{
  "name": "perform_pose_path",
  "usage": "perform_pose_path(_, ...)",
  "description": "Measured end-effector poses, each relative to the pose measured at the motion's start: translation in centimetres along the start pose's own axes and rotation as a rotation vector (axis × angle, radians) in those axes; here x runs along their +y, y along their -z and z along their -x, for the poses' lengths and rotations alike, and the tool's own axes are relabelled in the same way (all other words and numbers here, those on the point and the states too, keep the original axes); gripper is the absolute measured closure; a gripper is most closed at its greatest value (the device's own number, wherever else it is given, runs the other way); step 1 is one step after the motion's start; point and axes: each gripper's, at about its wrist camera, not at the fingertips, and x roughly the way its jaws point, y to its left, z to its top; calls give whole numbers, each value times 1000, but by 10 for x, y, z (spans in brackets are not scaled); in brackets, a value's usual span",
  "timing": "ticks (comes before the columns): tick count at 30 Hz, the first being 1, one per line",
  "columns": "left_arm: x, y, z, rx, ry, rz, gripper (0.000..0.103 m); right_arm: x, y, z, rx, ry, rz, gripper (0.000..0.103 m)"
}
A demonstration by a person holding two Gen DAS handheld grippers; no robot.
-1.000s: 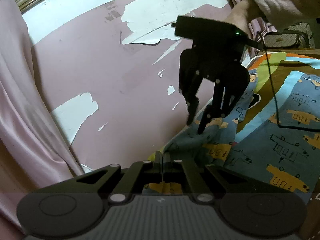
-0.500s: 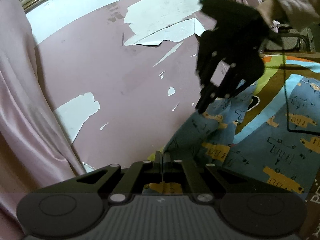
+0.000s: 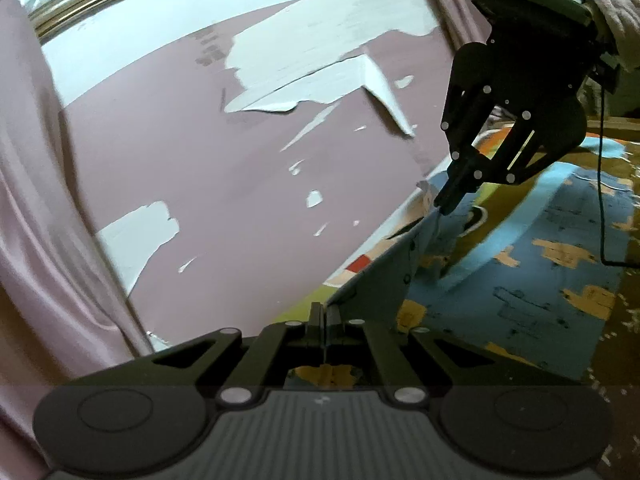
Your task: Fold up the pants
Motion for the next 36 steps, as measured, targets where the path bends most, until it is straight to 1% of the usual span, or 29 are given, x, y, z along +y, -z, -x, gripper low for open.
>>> perform_pose_path(3, -11, 9, 10, -2, 35, -43, 103, 21, 4, 11, -13, -14, -25, 103)
perform_pose_path(5, -20, 19, 14, 10, 58, -67, 103, 38, 9, 12, -19, -30, -54, 103)
perform_pose_path(12, -60, 66, 7, 99, 125, -154, 103, 92, 35, -12, 1, -68, -173, 103)
perform_pose_path(17, -77, 87, 4, 136, 134, -160, 103, 111, 46, -24, 10, -70, -235, 103)
perform_pose_path(20, -77, 90, 6, 145, 123, -170, 103, 113, 48, -25, 1, -69, -264, 103)
perform_pose_path(24, -68, 86, 6, 143, 84, -178, 103, 113, 46, -24, -13, -66, -274, 103)
perform_pose_path(29, -54, 70, 10, 98, 51, -236, 103, 108, 40, -18, -30, -70, -275, 103)
perform_pose_path(31, -49, 64, 18, 73, 68, -253, 103, 109, 37, -11, -35, -77, -260, 103)
perform_pose_path(32, -49, 63, 20, 73, 83, -270, 103, 110, 35, -9, -39, -85, -257, 103)
perform_pose_path(34, -55, 69, 20, 94, 113, -300, 103, 117, 35, -7, -33, -96, -258, 103)
perform_pose_path(36, -66, 83, 16, 134, 140, -335, 103, 125, 37, -12, -19, -113, -269, 103)
